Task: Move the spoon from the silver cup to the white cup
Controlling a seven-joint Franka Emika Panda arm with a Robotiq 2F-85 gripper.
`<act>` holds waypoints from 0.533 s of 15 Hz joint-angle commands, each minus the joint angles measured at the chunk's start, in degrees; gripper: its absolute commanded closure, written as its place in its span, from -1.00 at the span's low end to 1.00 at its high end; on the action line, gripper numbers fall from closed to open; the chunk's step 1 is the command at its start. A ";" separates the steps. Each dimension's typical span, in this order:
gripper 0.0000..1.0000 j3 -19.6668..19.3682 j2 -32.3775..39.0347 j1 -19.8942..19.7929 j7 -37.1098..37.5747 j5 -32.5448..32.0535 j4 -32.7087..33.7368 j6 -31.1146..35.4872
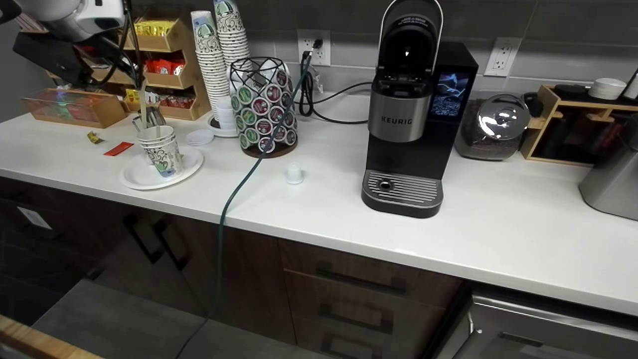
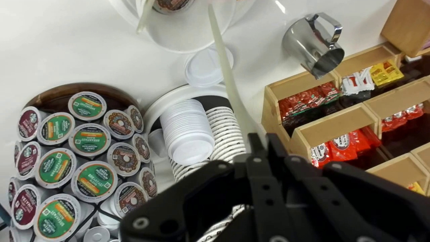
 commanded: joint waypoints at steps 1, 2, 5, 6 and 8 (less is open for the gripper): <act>0.25 2.98 2.15 -2.24 7.16 -6.30 -0.03 2.36; 0.08 3.41 2.45 -2.85 9.05 -8.17 -0.01 1.97; -0.37 2.63 1.76 -4.25 15.87 -17.59 -1.21 -1.53; -0.54 0.27 0.78 -2.18 13.98 -17.62 -1.44 -3.83; -0.81 -1.60 -0.95 -1.10 7.91 -16.25 -2.20 -7.76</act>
